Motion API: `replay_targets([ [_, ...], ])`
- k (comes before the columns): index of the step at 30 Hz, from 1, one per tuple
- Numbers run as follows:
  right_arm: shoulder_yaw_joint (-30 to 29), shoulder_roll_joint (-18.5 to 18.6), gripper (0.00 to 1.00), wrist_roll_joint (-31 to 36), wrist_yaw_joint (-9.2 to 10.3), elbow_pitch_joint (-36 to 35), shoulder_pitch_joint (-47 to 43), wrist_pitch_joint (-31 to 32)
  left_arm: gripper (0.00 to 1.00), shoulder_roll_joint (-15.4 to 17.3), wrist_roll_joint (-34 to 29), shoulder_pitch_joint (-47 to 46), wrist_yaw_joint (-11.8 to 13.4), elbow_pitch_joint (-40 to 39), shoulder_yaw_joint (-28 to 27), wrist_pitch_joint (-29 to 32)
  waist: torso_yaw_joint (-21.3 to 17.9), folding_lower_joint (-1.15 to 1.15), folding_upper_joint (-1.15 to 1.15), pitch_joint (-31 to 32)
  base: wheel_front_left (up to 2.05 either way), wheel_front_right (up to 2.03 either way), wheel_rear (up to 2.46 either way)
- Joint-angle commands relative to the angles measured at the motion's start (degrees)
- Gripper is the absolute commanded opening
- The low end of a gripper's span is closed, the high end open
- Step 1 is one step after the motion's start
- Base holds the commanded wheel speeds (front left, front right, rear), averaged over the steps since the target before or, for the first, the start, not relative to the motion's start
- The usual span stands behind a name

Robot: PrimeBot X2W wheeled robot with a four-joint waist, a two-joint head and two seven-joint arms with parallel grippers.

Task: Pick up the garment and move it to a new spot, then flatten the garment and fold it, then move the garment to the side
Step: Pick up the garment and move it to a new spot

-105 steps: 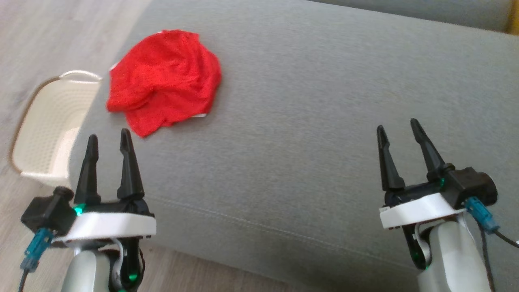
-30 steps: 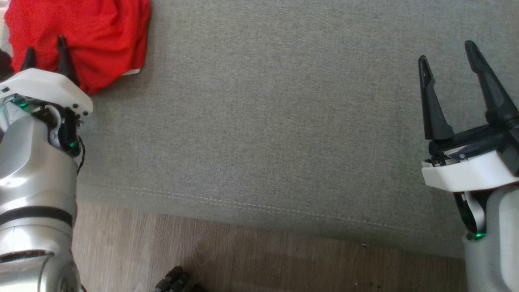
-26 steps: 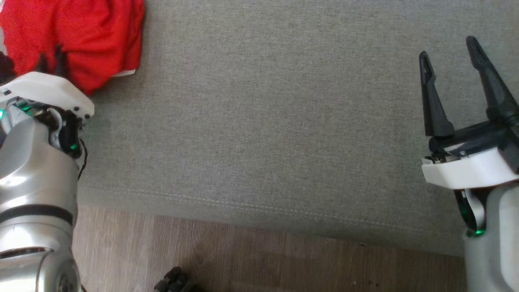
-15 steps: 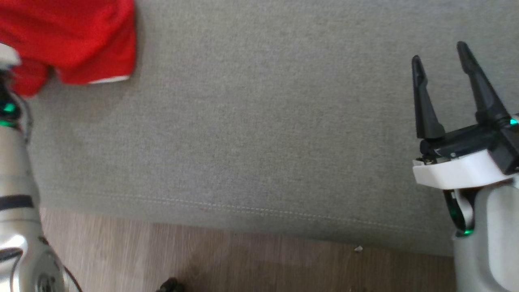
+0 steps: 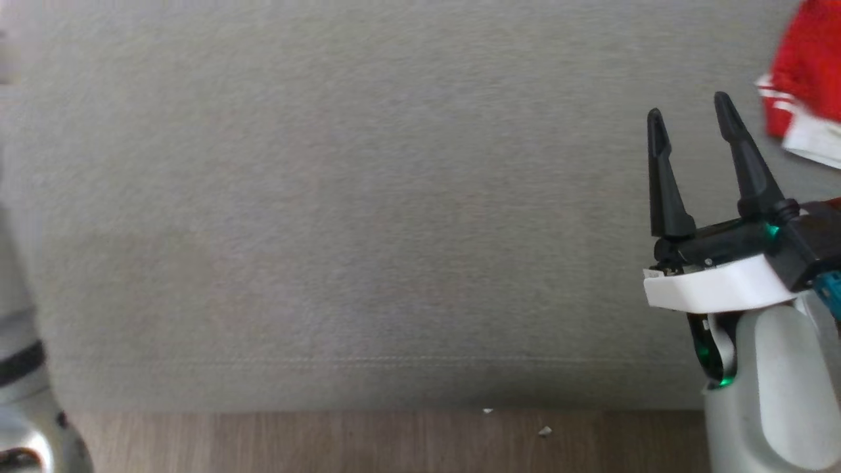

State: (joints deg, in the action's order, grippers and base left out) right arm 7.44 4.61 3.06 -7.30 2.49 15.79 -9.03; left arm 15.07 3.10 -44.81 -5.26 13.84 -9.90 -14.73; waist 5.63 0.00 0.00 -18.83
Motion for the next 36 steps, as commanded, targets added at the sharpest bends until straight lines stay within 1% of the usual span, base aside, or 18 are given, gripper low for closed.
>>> replay_targets([
  [1,1.0,-0.9,1.0,-0.9,-0.19,-1.4,0.8,-0.8,0.0,2.6,-2.3,-0.2,-0.8,-3.2,3.0,-0.3,-2.9,0.0,0.0,1.4,0.0,0.0,0.0],
  [3,0.9,-1.2,1.0,-1.3,-0.19,-0.9,0.9,-1.3,0.0,2.4,-4.4,0.6,-1.4,-3.8,8.5,1.5,-4.7,0.0,0.0,1.6,0.0,0.0,0.0],
  [6,1.1,-1.5,1.0,-2.0,-0.19,-0.6,1.3,-2.0,0.0,1.3,-6.6,2.2,-1.9,-3.4,16.5,7.4,-7.8,0.0,0.0,1.2,0.0,0.0,0.0],
  [7,1.1,-1.5,1.0,-2.0,-0.19,-0.6,1.3,-2.0,0.0,1.3,-6.6,2.2,-1.9,-3.4,16.5,7.4,-7.8,0.0,0.0,1.2,0.0,0.0,0.0],
  [9,1.3,-1.6,1.0,-2.8,-0.19,-0.9,2.0,-2.4,0.0,-0.2,-6.5,3.1,-2.1,-3.0,20.9,10.3,-10.1,0.0,0.0,0.5,0.0,0.0,0.0],
  [10,1.6,-1.7,1.0,-3.8,-0.19,-1.2,2.7,-2.7,0.0,-1.7,-6.5,3.6,-2.1,-1.7,24.9,12.2,-12.4,0.0,0.0,-0.5,0.0,0.0,0.0],
  [13,2.7,-1.7,1.0,-6.0,-0.19,-1.6,4.0,-3.1,0.0,-4.4,-6.1,3.0,-2.2,1.1,29.2,12.6,-16.0,0.0,0.0,-2.0,0.0,0.0,0.0],
  [16,3.1,-1.7,1.0,-7.9,-0.19,-2.0,5.0,-3.7,0.0,-7.9,-6.1,1.2,-2.2,4.0,32.4,11.7,-18.9,0.0,0.0,-3.3,0.0,0.0,0.0],
  [18,3.3,-1.7,1.0,-9.3,-0.19,-2.1,5.4,-4.1,0.0,-9.8,-6.5,-0.2,-1.6,6.5,34.5,10.9,-20.5,0.0,0.0,-3.9,0.0,0.0,0.0],
  [20,3.8,-1.7,1.0,-10.1,-0.19,-1.8,5.7,-4.5,0.0,-11.0,-6.9,-1.2,-0.9,9.4,36.8,10.0,-21.9,0.0,0.0,-4.2,0.0,0.0,0.0],
  [23,4.6,-1.7,1.0,-10.9,-0.19,-1.2,5.9,-5.0,0.0,-11.9,-5.6,-1.4,-1.0,13.5,40.8,9.4,-23.3,0.0,0.0,-4.5,0.0,0.0,0.0],
  [24,4.7,-1.7,1.0,-11.0,-0.19,-1.1,5.9,-5.1,0.12,-12.0,-5.0,-1.4,-1.1,14.6,42.3,9.2,-23.5,0.0,0.0,-4.4,0.0,0.0,0.0],
  [25,4.7,-1.7,1.0,-11.1,-0.19,-0.8,5.8,-5.2,0.65,-12.1,-4.5,-1.2,-1.2,15.5,43.7,8.9,-23.5,0.0,0.0,-4.2,0.0,0.0,0.0],
  [26,4.6,-1.7,1.0,-11.2,-0.19,-0.6,5.7,-5.3,1.0,-12.1,-3.6,-1.0,-1.3,16.2,45.1,8.6,-23.4,0.0,0.0,-3.9,0.0,0.0,0.0],
  [29,3.9,-1.7,1.0,-10.9,-0.19,0.2,5.4,-5.5,1.0,-12.2,-0.4,0.1,-1.3,17.1,48.9,7.9,-22.5,0.0,0.0,-2.7,0.0,0.0,0.0],
  [31,3.7,-1.7,1.0,-10.5,-0.19,0.6,5.2,-5.5,1.0,-12.2,1.4,0.8,-0.7,17.5,50.7,7.1,-21.3,0.0,0.0,-1.8,0.0,0.0,0.0],
  [36,2.4,-1.7,1.0,-8.7,-0.19,1.1,4.9,-5.3,1.0,-12.2,6.6,3.0,1.9,17.0,51.8,4.1,-16.8,0.0,0.0,1.2,0.0,0.0,0.0],
])
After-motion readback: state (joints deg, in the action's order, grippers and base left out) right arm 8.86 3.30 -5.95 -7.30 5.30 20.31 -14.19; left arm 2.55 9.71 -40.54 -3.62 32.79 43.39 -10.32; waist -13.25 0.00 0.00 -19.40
